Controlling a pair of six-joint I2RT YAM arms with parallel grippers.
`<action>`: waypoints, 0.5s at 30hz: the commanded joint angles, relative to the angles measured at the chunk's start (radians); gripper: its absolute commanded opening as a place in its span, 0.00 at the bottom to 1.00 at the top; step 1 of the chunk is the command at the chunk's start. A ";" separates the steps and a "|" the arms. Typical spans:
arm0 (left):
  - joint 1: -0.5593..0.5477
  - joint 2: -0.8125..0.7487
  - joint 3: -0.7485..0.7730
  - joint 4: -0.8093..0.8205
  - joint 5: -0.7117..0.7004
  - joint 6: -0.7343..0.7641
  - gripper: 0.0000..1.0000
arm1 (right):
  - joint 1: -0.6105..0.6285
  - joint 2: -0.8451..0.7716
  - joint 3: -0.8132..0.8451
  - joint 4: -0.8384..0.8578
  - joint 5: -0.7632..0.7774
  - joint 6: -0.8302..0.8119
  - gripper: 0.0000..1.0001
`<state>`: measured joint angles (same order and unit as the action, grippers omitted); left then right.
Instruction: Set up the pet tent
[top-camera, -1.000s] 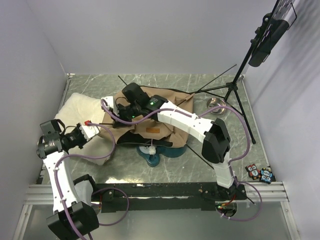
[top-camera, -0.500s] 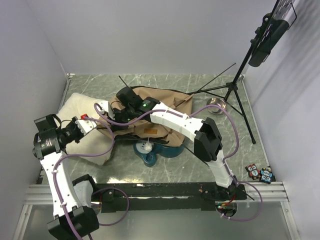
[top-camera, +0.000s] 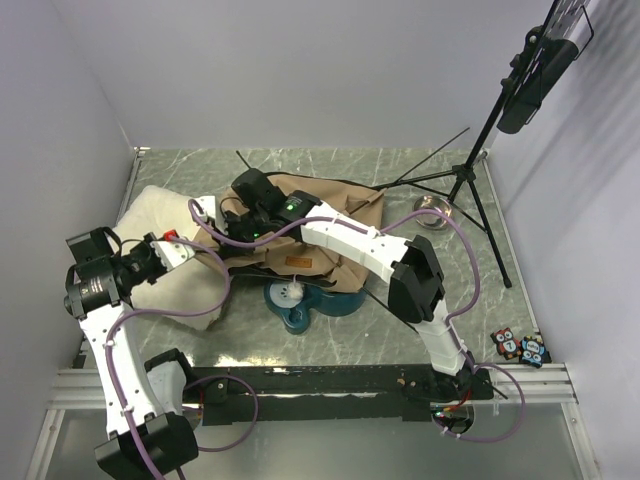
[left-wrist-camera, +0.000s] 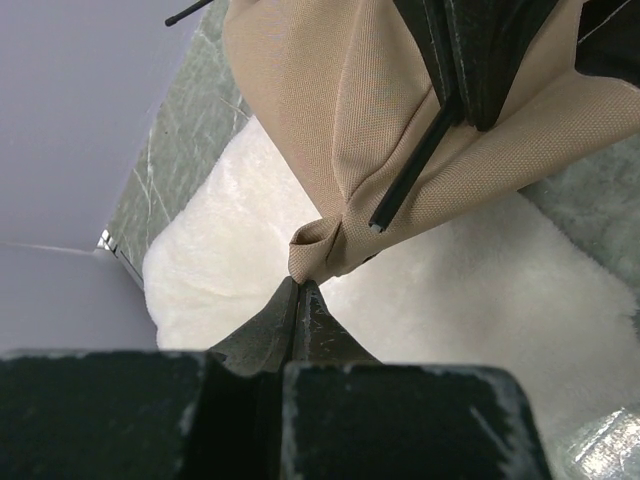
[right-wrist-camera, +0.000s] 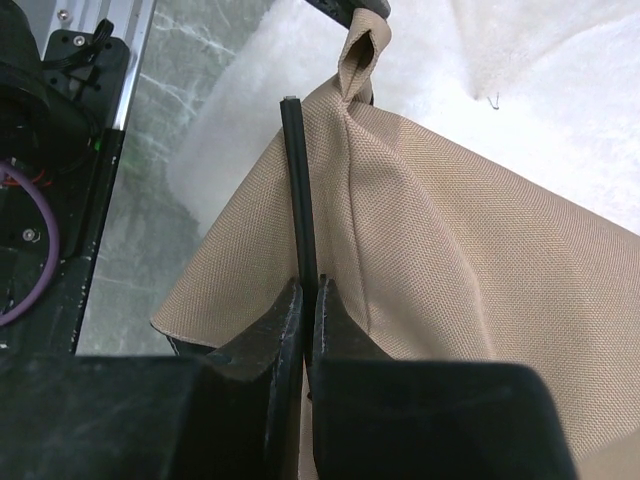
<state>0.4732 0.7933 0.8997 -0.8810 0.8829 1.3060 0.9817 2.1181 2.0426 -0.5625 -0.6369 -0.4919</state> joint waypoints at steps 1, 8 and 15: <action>0.002 -0.012 0.042 0.007 0.002 0.079 0.01 | 0.000 -0.015 0.053 -0.011 -0.023 0.093 0.00; 0.002 -0.012 0.050 0.001 0.005 0.102 0.01 | -0.005 0.011 0.099 -0.013 -0.011 0.107 0.00; 0.002 -0.014 0.064 -0.009 0.024 0.113 0.01 | -0.003 0.039 0.139 -0.039 0.016 0.098 0.00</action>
<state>0.4732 0.7933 0.9146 -0.8982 0.8822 1.3727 0.9791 2.1471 2.1288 -0.5808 -0.6338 -0.4526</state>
